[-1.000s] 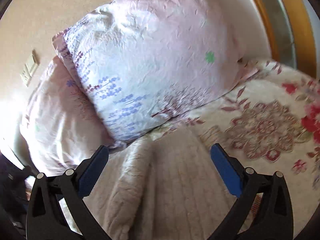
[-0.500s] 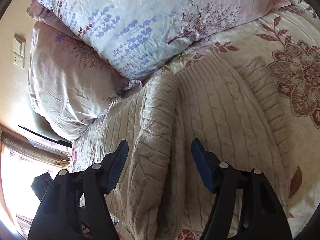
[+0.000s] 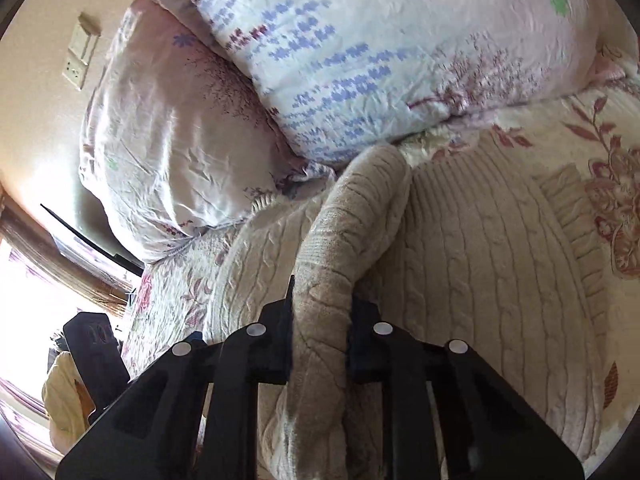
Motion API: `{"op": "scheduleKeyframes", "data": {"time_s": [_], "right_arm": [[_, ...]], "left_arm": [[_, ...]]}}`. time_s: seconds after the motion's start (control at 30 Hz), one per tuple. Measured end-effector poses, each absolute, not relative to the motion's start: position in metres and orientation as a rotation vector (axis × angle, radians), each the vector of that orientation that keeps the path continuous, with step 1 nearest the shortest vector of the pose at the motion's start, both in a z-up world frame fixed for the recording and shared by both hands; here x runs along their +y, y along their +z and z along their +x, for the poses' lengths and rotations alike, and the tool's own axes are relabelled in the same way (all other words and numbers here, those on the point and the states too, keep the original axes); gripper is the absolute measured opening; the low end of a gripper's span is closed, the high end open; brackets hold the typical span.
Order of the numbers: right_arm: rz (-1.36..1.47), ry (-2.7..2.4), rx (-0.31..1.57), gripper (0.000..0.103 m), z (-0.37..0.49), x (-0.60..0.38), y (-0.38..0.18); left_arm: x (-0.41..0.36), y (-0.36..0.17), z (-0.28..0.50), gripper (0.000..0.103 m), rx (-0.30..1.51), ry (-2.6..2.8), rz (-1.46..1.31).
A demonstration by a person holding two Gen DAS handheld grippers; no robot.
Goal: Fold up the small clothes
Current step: 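Grasp the sweater's other side edge with the right gripper and lift it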
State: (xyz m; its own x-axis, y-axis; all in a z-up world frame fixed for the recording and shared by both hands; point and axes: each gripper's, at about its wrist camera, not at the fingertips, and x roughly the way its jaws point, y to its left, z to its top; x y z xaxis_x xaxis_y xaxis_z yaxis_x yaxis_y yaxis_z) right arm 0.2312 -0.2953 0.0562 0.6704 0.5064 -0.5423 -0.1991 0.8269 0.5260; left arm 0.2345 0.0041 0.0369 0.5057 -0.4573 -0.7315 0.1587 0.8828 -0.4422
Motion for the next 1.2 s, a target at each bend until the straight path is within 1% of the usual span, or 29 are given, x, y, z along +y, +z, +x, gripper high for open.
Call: {"op": "scheduleKeyframes", "data": {"time_s": [0.2,0.33,0.4,0.53,0.6,0.67,0.83,0.93,1.03,1.13,1.2], "right_arm": [[0.285,0.301,0.548,0.018,0.213,-0.295,0.104],[0.319,0.171,0.491,0.018,0.204,-0.334,0.103],[0.377,0.105,0.52,0.018,0.204,-0.361,0.086],[0.533,0.04,0.74,0.018,0.212,-0.404,0.021],[0.624,0.08,0.74,0.018,0.204,-0.417,0.004],[0.656,0.103,0.731,0.018,0.199,-0.422,0.003],[0.559,0.099,0.717,0.018,0.195,-0.412,0.014],[0.561,0.078,0.684,0.018,0.192,-0.413,0.017],[0.536,0.025,0.711,0.018,0.197,-0.416,0.009],[0.596,0.048,0.72,0.022,0.196,-0.422,0.006],[0.65,0.057,0.715,0.033,0.194,-0.43,0.009]], "left_arm": [[0.005,0.034,0.236,0.101,0.985,-0.371,-0.333],[0.002,0.033,0.236,0.101,0.984,-0.367,-0.308],[0.001,0.033,0.236,0.101,0.984,-0.372,-0.306],[0.0,0.034,0.236,0.101,0.978,-0.39,-0.32],[0.001,0.036,0.234,0.101,0.963,-0.412,-0.333],[0.002,0.04,0.23,0.101,0.929,-0.453,-0.355],[-0.009,0.052,0.22,0.101,0.861,-0.536,-0.313],[-0.022,0.058,0.21,0.101,0.812,-0.565,-0.224],[-0.038,0.06,0.2,0.101,0.774,-0.55,-0.102],[-0.044,0.06,0.199,0.101,0.784,-0.576,-0.076],[-0.043,0.06,0.2,0.101,0.786,-0.577,-0.08]]}}
